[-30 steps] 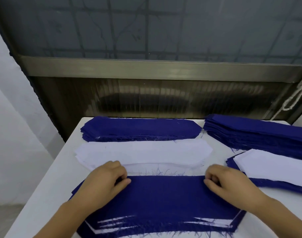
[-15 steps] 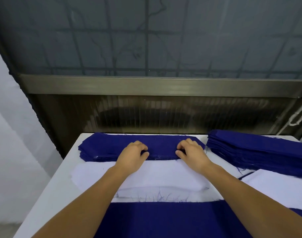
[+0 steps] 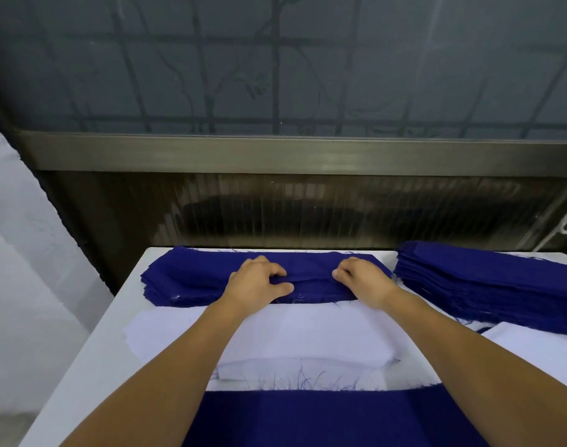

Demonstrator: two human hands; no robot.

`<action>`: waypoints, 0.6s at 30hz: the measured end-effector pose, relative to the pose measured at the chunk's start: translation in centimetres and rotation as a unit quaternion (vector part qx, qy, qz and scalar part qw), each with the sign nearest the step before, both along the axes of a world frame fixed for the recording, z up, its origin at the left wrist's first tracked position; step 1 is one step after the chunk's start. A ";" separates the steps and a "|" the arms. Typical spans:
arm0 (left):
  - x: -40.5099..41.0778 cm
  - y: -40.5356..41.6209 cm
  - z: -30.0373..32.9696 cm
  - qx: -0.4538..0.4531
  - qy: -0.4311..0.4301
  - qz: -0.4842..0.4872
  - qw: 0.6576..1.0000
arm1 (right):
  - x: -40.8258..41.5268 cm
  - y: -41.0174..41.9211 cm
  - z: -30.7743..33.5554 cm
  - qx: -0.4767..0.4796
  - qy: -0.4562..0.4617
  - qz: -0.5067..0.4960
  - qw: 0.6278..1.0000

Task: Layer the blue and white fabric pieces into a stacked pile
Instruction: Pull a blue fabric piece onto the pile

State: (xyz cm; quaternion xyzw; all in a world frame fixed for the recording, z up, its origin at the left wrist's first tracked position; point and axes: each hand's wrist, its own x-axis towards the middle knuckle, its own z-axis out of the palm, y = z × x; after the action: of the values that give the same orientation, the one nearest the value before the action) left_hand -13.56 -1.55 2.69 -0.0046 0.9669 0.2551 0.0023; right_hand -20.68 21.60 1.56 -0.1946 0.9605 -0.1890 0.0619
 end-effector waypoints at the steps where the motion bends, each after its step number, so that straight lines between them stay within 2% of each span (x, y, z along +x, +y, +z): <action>1: -0.3 0.1 0.1 -0.007 -0.003 0.004 1.000 | -0.2 -0.1 0.1 0.024 -0.002 0.005 1.000; 12: -1.8 0.3 -0.7 -0.073 0.046 0.026 0.996 | 0.2 0.1 0.1 0.010 -0.032 0.001 0.999; 18: 0.4 -5.4 -0.6 -0.149 0.072 0.088 0.982 | 0.1 0.2 -0.5 -0.016 -0.008 -0.006 1.000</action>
State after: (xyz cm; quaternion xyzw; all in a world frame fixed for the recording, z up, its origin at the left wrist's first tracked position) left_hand -13.13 -6.90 2.10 -0.0717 0.9875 0.1071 -0.0905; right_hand -20.54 21.84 1.08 -0.1888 0.9580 -0.2059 0.0653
